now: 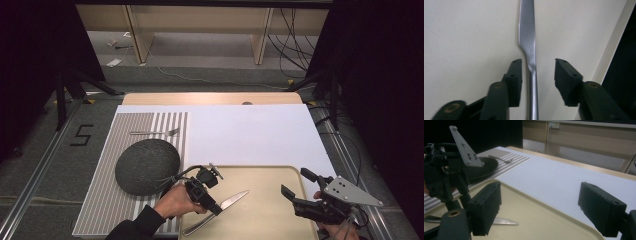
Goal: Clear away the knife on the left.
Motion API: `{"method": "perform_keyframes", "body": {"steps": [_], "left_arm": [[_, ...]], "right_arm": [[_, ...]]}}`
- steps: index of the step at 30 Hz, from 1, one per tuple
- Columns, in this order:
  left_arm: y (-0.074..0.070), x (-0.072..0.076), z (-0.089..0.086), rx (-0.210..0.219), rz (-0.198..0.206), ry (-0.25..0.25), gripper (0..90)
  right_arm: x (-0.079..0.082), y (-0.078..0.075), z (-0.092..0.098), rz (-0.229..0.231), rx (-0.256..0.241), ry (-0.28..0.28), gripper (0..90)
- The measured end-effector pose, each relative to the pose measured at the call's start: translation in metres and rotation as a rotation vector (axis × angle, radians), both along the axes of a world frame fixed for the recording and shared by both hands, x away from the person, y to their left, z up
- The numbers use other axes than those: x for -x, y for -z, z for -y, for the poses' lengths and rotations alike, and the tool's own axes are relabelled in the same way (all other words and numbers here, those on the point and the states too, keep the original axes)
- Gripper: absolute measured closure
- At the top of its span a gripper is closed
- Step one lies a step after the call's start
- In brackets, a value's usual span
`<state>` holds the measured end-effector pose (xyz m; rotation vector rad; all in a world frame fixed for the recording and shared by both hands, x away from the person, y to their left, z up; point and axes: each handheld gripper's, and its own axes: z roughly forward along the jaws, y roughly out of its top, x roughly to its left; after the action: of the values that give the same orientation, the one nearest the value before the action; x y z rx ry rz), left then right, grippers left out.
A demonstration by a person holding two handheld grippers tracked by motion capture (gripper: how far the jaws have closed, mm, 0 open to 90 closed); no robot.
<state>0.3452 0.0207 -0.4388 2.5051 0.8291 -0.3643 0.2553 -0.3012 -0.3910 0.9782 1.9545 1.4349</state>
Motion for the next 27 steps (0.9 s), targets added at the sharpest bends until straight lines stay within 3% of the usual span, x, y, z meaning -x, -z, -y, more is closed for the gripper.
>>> {"method": "perform_keyframes", "body": {"steps": [3,7,9,12,20,25,27], "left_arm": [[-0.005,0.004,0.002,0.030,0.063,0.018,47.5],[-0.007,0.011,0.010,0.026,0.148,0.059,44.8],[-0.007,0.012,0.013,0.030,0.162,0.069,50.1],[-0.007,0.016,0.022,0.032,0.225,0.106,62.1],[0.011,0.020,0.050,-0.016,0.262,0.184,85.4],[0.023,0.019,0.067,-0.048,0.259,0.208,89.5],[0.024,0.017,0.068,-0.044,0.258,0.195,89.6]], "right_arm": [[0.000,0.000,0.000,0.000,0.000,0.000,19.6],[0.000,0.000,0.000,0.000,0.003,-0.001,19.6],[0.000,0.000,0.000,0.000,0.003,-0.002,19.6],[0.000,0.000,-0.001,0.000,0.001,-0.001,19.6],[0.000,0.000,0.000,0.000,0.005,-0.002,19.7],[0.000,0.000,0.000,0.004,0.002,-0.004,19.7],[0.000,0.000,0.000,0.003,0.001,-0.001,19.7]]}}
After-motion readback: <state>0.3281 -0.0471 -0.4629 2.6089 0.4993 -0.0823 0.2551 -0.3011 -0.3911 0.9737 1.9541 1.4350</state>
